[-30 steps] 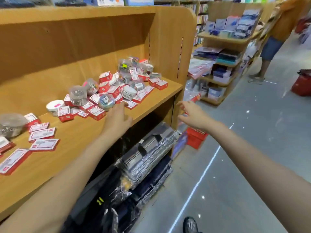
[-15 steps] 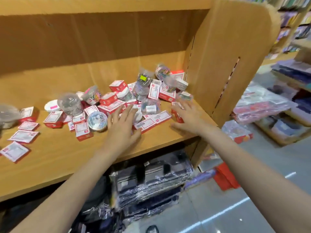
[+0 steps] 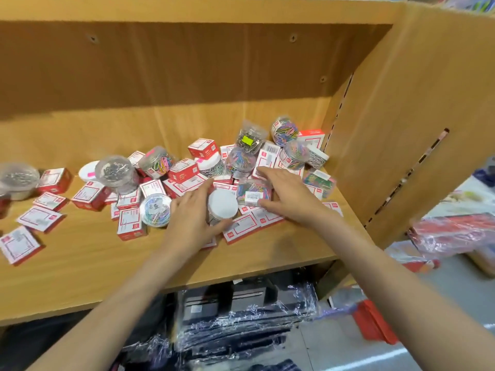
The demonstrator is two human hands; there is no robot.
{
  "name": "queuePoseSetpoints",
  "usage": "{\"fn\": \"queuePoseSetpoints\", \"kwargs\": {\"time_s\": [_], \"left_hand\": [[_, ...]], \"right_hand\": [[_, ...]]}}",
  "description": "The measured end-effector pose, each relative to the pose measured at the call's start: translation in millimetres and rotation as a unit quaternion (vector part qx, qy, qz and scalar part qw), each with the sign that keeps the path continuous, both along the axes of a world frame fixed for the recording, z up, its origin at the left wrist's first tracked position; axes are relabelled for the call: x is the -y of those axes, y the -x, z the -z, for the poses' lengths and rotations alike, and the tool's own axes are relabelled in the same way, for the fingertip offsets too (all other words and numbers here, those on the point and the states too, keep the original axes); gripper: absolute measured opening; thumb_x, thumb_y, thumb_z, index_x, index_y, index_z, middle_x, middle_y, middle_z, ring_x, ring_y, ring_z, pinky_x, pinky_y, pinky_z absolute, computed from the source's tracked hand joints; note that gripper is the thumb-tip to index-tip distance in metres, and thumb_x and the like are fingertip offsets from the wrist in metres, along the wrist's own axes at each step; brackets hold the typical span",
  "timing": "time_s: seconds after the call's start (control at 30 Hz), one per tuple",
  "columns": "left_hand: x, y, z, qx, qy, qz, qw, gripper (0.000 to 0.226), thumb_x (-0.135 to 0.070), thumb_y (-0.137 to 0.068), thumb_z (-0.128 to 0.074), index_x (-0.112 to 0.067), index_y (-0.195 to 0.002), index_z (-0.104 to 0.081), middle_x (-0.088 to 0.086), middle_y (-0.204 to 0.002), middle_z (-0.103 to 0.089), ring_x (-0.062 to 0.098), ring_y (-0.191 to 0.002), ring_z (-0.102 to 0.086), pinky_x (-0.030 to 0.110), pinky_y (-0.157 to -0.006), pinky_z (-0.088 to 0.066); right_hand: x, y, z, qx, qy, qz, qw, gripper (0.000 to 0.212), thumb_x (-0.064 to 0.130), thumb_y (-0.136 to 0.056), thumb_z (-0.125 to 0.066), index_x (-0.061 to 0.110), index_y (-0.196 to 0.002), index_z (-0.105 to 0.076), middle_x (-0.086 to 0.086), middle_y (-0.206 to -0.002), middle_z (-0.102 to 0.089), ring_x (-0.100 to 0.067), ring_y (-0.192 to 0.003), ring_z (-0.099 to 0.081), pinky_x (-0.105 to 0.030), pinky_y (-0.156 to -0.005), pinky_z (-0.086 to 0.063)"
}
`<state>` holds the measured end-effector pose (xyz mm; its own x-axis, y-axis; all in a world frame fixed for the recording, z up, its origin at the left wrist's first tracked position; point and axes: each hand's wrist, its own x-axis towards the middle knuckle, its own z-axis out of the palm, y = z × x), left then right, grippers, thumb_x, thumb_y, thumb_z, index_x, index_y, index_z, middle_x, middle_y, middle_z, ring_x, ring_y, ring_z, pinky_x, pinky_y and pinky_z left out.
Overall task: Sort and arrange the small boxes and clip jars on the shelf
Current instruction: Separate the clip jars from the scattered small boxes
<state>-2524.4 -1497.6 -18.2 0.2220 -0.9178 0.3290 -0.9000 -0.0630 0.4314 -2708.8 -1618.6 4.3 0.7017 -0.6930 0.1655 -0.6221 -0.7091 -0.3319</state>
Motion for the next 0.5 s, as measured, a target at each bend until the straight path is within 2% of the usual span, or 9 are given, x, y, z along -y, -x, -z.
{"fn": "queuePoseSetpoints", "kwargs": {"time_s": [0.07,0.2,0.27,0.33,0.37,0.43,0.5], "left_hand": [[-1,0,2,-0.003,0.013,-0.003,1.000,0.086,-0.044,-0.069,-0.075,-0.015,-0.138,-0.033,0.002,-0.128,-0.052,0.022,-0.118,-0.042,0.031,-0.093,-0.021],[-2,2,3,-0.024,0.032,-0.004,0.999,0.087,-0.051,-0.065,-0.074,-0.018,-0.135,-0.036,-0.002,-0.123,-0.055,0.020,-0.113,-0.047,0.032,-0.091,-0.028],[-7,7,1,-0.131,0.069,-0.025,0.989,0.084,-0.054,-0.063,-0.076,-0.023,-0.131,-0.038,-0.009,-0.120,-0.055,0.010,-0.110,-0.049,0.028,-0.091,-0.037],[-12,13,-1,-0.254,0.136,-0.051,0.956,0.072,-0.051,-0.066,-0.076,-0.028,-0.123,-0.038,-0.019,-0.115,-0.052,-0.002,-0.106,-0.049,0.014,-0.090,-0.039],[-13,14,-4,-0.292,0.172,-0.069,0.938,0.066,-0.049,-0.068,-0.073,-0.028,-0.120,-0.039,-0.019,-0.114,-0.052,-0.004,-0.105,-0.050,0.012,-0.089,-0.040],[-15,10,-8,-0.332,0.229,-0.110,0.908,0.056,-0.047,-0.069,-0.064,-0.025,-0.116,-0.042,-0.009,-0.113,-0.055,0.000,-0.104,-0.054,0.015,-0.085,-0.044],[-19,-2,-13,-0.340,0.266,-0.152,0.889,0.046,-0.046,-0.070,-0.060,-0.029,-0.110,-0.045,0.000,-0.113,-0.055,0.010,-0.103,-0.056,0.024,-0.084,-0.046]], "right_hand": [[2,-6,3,-0.011,0.010,-0.010,1.000,0.067,0.035,-0.084,-0.062,0.017,-0.141,-0.031,-0.003,-0.140,-0.041,-0.021,-0.129,-0.032,-0.036,-0.106,-0.028],[8,-5,4,-0.035,0.048,-0.074,0.995,0.065,0.024,-0.080,-0.066,0.015,-0.137,-0.036,-0.005,-0.129,-0.046,-0.023,-0.119,-0.038,-0.037,-0.096,-0.035],[10,-4,-1,0.012,0.006,-0.082,0.997,0.063,0.021,-0.077,-0.069,0.015,-0.133,-0.040,-0.006,-0.125,-0.049,-0.023,-0.117,-0.041,-0.034,-0.094,-0.036],[10,-3,-8,0.069,-0.056,-0.069,0.994,0.062,0.021,-0.075,-0.072,0.017,-0.129,-0.042,-0.002,-0.123,-0.049,-0.020,-0.114,-0.045,-0.032,-0.093,-0.039],[10,-3,-13,0.103,-0.096,-0.059,0.988,0.062,0.022,-0.074,-0.074,0.020,-0.127,-0.042,0.002,-0.120,-0.049,-0.018,-0.110,-0.049,-0.032,-0.091,-0.042],[7,-11,-29,0.188,-0.189,-0.040,0.963,0.060,0.021,-0.072,-0.077,0.027,-0.121,-0.043,0.010,-0.108,-0.050,-0.011,-0.092,-0.058,-0.028,-0.078,-0.050],[0,-27,-45,0.274,-0.265,-0.036,0.924,0.054,0.019,-0.074,-0.076,0.025,-0.117,-0.045,0.012,-0.100,-0.050,-0.003,-0.073,-0.060,-0.017,-0.061,-0.049]]}}
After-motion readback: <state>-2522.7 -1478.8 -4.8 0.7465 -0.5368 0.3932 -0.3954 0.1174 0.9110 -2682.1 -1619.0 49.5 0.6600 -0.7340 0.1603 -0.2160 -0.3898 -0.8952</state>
